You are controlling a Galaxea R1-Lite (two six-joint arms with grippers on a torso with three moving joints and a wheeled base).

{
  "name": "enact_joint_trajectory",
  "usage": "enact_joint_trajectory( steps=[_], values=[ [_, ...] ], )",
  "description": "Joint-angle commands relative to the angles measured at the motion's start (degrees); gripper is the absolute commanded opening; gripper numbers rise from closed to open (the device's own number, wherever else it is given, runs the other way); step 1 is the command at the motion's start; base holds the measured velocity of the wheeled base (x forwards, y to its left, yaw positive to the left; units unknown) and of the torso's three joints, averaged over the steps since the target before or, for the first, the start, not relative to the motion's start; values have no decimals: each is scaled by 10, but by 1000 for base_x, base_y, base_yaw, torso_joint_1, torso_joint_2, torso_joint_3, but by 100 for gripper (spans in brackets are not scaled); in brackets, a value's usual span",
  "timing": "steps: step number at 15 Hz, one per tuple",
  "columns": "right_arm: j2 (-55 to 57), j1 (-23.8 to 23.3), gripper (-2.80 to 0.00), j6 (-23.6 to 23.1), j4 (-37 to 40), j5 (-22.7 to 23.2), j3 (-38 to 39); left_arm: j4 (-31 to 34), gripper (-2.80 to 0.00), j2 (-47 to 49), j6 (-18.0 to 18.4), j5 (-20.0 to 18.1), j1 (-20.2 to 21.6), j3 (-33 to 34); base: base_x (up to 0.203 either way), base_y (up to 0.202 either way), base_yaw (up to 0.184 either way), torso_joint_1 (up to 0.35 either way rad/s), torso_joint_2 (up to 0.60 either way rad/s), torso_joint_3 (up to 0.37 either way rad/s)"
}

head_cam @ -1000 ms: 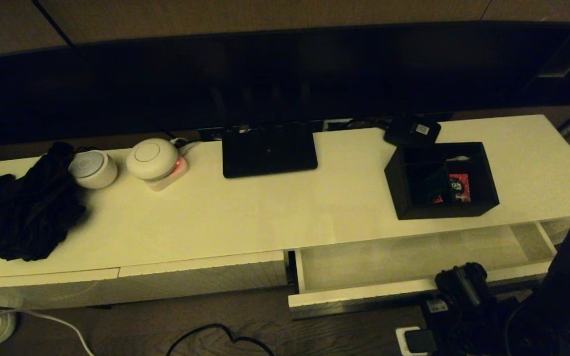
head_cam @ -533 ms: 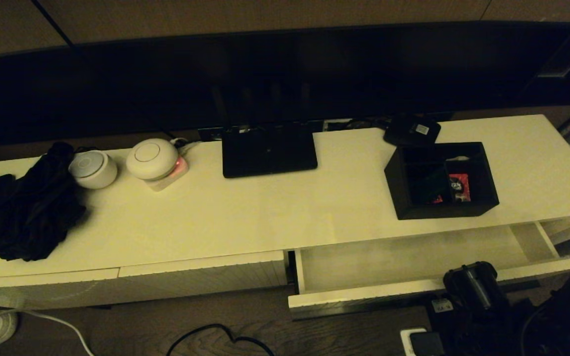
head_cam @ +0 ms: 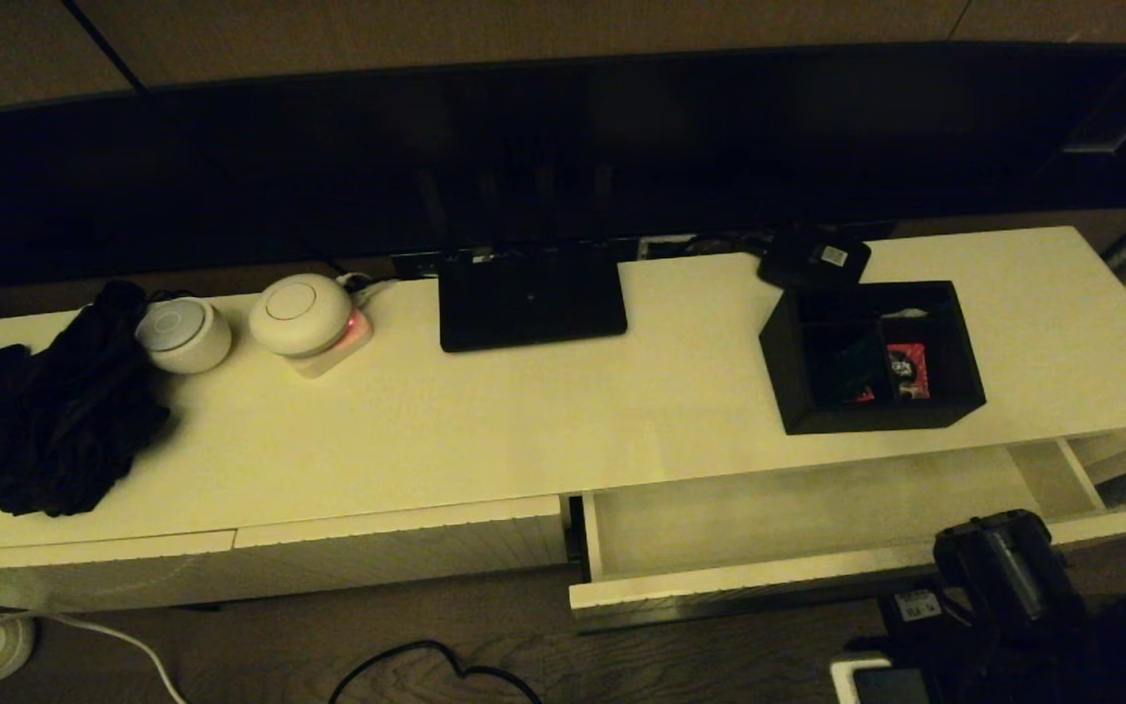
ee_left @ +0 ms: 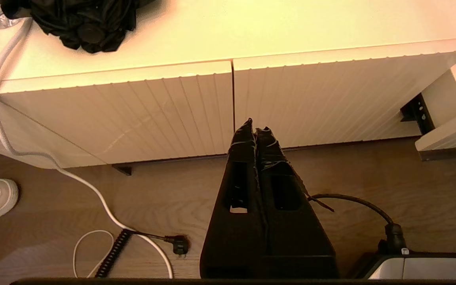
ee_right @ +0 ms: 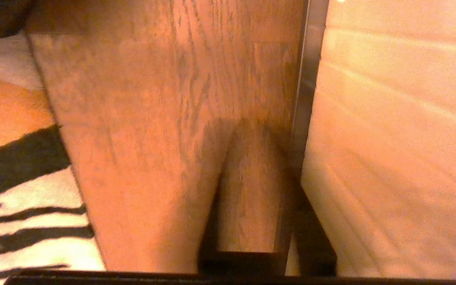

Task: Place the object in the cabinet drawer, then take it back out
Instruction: Open the drawer

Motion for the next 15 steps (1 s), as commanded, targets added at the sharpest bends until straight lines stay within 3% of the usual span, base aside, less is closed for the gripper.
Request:
enact_joint_trajectory(
  steps=[1,4,7,11,15],
  values=[
    [-110,0,-280,-3,68,0,0,0,-280,0,0,1,0,2,0,0,0,0,0,0],
    [-240,-6,-280,12,233,0,-24,0,-280,0,0,0,1,2,0,0,0,0,0,0],
    [-365,-7,-280,94,424,2,-83,0,-280,0,0,1,1,2,0,0,0,0,0,0],
    [-455,-9,-280,323,655,10,-202,0,-280,0,0,1,1,2,0,0,0,0,0,0],
    [-427,-8,-280,532,694,41,-253,0,-280,0,0,0,1,2,0,0,0,0,0,0]
  ],
)
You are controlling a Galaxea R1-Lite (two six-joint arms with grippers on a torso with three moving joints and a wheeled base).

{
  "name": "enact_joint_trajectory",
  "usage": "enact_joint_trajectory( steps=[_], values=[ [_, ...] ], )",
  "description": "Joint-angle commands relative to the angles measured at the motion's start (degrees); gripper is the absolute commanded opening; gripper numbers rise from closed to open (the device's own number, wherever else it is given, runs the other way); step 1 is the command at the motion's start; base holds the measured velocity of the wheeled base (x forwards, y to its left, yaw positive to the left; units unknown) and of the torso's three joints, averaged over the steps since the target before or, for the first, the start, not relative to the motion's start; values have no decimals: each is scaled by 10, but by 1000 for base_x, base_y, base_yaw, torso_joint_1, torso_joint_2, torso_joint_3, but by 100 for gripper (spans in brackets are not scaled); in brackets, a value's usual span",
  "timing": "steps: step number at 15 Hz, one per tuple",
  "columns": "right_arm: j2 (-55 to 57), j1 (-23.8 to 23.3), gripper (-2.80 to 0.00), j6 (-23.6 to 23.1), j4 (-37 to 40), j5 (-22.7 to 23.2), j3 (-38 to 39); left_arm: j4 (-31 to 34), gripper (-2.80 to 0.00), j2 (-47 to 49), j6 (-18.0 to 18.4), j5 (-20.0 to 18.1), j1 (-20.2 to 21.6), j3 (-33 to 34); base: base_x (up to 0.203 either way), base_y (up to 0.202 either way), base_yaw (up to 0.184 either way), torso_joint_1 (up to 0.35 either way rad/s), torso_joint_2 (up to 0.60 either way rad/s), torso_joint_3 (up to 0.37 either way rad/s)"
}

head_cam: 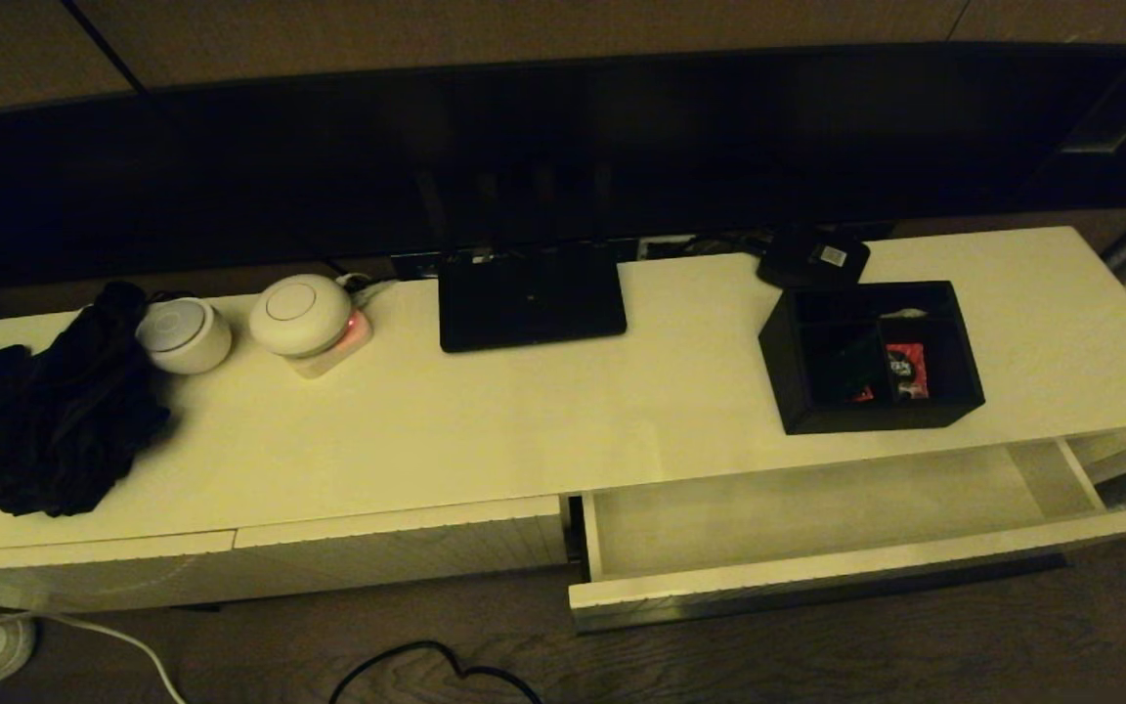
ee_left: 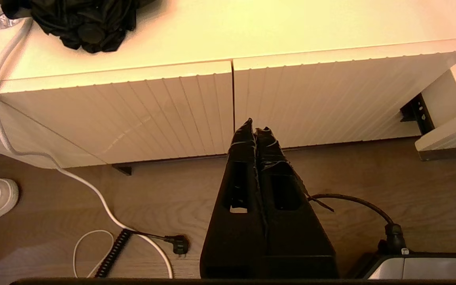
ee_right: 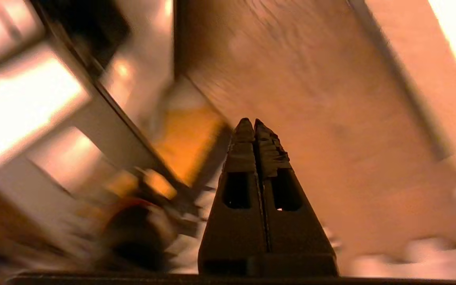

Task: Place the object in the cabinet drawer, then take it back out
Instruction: Open the drawer

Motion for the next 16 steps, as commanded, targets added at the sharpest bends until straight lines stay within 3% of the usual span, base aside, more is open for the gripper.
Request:
enact_joint_trajectory(
  steps=[1,3,9,11,16],
  values=[
    [33,2,-280,143,3,10,-29,0,-280,0,0,0,0,2,0,0,0,0,0,0],
    [83,6,-280,251,1,13,-59,0,-280,0,0,1,0,2,0,0,0,0,0,0],
    [217,26,-280,472,-8,0,-139,0,-280,0,0,1,0,2,0,0,0,0,0,0],
    [243,27,-280,494,-48,-17,-142,0,-280,0,0,0,0,2,0,0,0,0,0,0],
    [295,27,-280,496,-162,-94,-115,0,-280,0,0,1,0,2,0,0,0,0,0,0]
  ],
)
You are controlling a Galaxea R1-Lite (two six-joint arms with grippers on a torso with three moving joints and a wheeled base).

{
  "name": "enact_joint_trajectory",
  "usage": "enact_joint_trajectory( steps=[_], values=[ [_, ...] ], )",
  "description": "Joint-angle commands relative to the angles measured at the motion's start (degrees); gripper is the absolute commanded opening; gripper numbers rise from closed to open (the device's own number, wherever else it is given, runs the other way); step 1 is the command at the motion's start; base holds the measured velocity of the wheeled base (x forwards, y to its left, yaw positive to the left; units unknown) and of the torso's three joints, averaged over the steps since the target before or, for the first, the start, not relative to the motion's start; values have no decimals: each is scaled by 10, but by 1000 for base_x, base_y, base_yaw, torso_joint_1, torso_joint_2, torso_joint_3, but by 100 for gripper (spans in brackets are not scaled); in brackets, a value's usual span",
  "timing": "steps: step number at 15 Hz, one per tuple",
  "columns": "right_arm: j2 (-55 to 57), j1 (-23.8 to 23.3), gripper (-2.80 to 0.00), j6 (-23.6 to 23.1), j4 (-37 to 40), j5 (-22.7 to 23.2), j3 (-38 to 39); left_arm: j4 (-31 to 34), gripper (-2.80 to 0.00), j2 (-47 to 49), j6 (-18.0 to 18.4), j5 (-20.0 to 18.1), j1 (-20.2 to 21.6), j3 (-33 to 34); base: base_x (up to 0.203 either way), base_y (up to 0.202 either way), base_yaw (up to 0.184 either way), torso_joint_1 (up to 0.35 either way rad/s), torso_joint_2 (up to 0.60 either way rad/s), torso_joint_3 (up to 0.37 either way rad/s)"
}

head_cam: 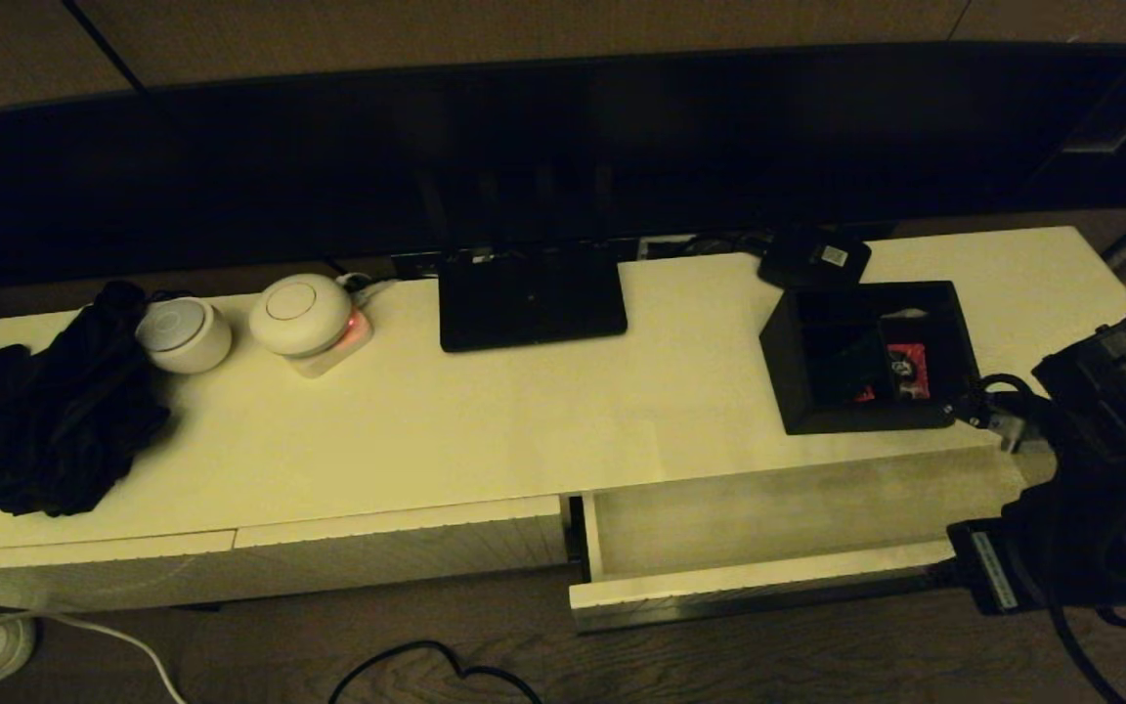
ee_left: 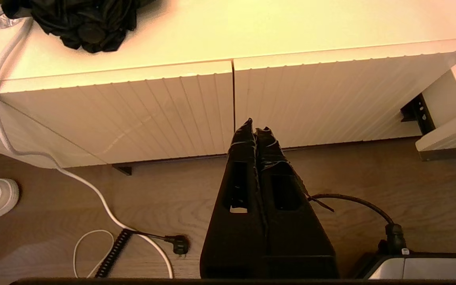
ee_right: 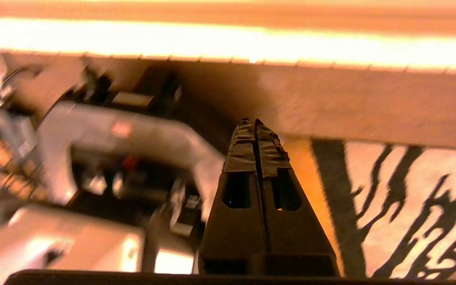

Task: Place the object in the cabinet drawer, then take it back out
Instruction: Open the drawer

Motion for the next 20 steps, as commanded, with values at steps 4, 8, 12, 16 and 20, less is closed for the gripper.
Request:
enact_joint_trajectory(
  steps=[4,8,12,16,20],
  values=[
    [61,1,-280,-3,-133,-55,53,0,-280,0,0,0,0,2,0,0,0,0,0,0],
    [74,1,-280,-12,-212,-65,71,0,-280,0,0,0,0,2,0,0,0,0,0,0],
    [85,1,-280,-23,-261,-91,80,0,-280,0,0,0,0,2,0,0,0,0,0,0],
    [101,1,-280,-40,-325,-105,91,0,-280,0,0,0,0,2,0,0,0,0,0,0],
    [127,-4,-280,-40,-358,-108,92,0,-280,0,0,0,0,2,0,0,0,0,0,0]
  ],
)
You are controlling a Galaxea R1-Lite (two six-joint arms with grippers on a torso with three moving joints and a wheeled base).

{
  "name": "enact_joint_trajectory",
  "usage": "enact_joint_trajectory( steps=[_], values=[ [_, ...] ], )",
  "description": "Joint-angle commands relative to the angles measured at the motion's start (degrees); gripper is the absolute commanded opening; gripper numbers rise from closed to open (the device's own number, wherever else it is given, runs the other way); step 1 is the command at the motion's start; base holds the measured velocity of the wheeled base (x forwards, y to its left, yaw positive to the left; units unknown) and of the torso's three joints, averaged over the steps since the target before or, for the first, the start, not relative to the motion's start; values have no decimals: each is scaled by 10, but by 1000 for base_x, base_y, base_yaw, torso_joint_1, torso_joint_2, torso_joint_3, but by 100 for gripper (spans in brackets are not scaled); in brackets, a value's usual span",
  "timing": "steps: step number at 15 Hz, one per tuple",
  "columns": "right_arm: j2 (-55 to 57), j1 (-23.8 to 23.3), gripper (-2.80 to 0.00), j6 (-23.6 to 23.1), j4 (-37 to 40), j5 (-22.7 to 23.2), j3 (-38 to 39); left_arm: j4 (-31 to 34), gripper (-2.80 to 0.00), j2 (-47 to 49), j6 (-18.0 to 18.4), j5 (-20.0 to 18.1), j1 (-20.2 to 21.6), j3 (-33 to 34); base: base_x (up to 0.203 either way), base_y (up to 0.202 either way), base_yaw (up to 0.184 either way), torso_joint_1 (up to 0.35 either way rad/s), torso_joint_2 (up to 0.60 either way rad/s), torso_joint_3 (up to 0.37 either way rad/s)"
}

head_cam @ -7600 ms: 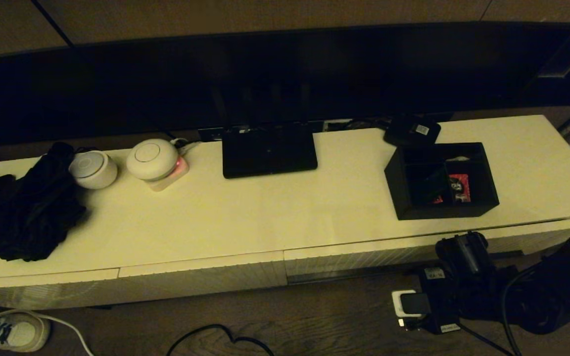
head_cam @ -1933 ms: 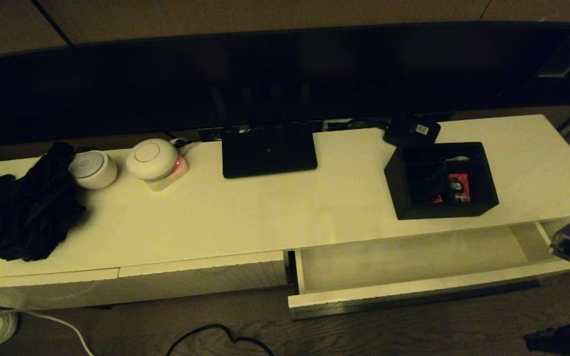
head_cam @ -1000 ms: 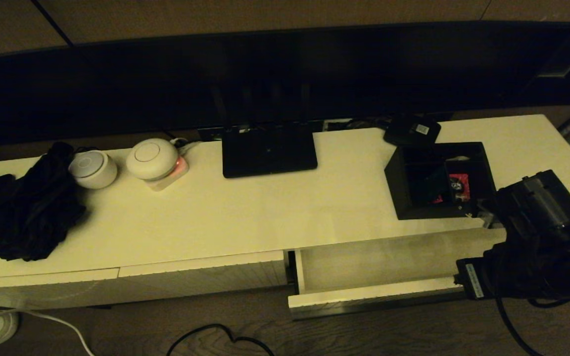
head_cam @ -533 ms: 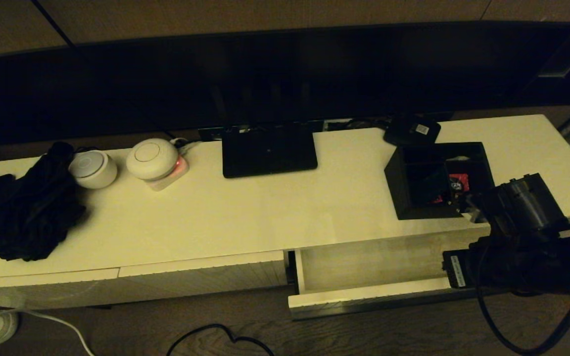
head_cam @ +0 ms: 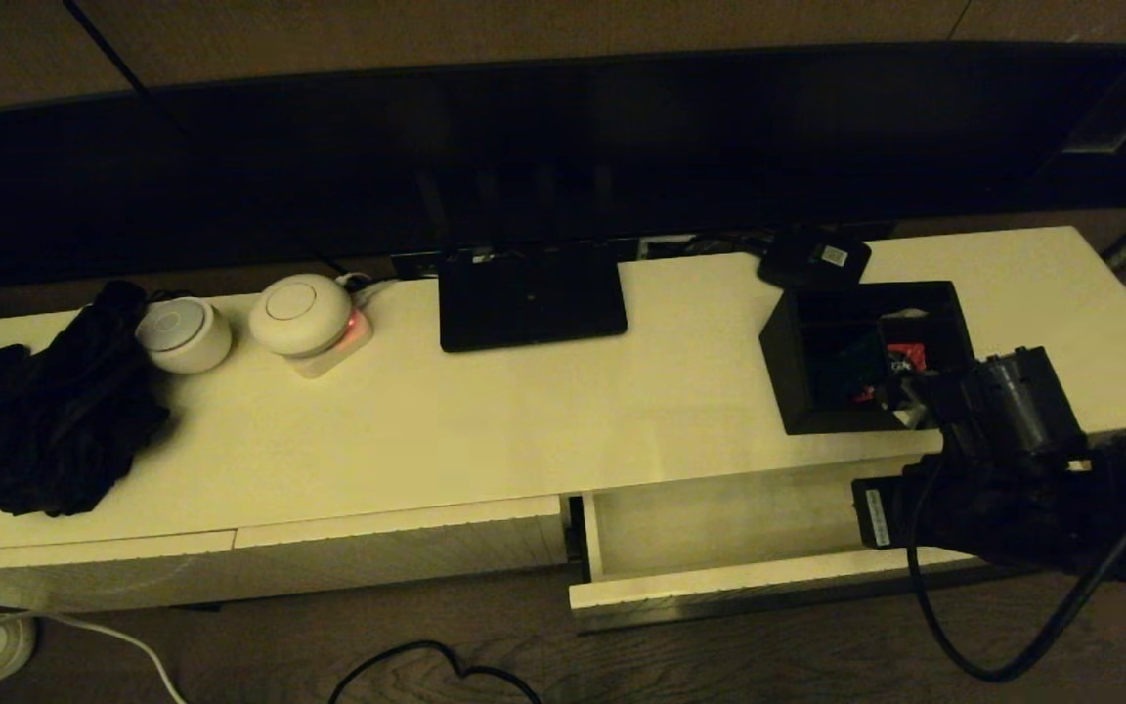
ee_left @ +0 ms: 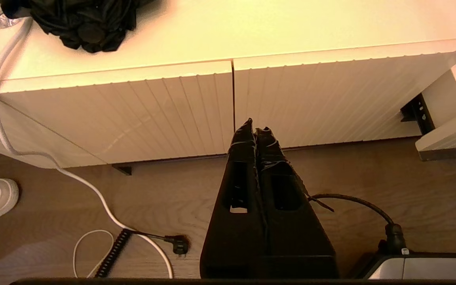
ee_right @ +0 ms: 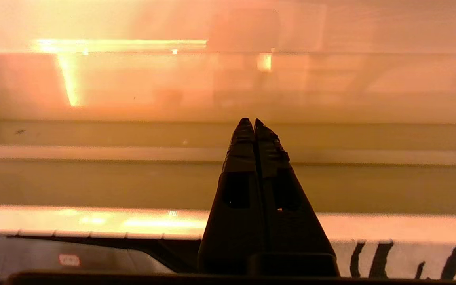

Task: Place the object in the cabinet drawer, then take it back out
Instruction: Open the drawer

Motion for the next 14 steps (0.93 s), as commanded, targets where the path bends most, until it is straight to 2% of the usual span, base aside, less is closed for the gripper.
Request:
enact_joint_trajectory(
  steps=[1,5,11,14],
  values=[
    [20,-2,-280,0,-15,-1,-1,0,-280,0,0,0,0,2,0,0,0,0,0,0],
    [36,-5,-280,-4,-60,-3,-3,0,-280,0,0,1,0,2,0,0,0,0,0,0],
    [55,-9,-280,-44,-108,-8,2,0,-280,0,0,0,0,2,0,0,0,0,0,0],
    [79,-22,-280,-59,-158,-8,10,0,-280,0,0,1,0,2,0,0,0,0,0,0]
  ],
)
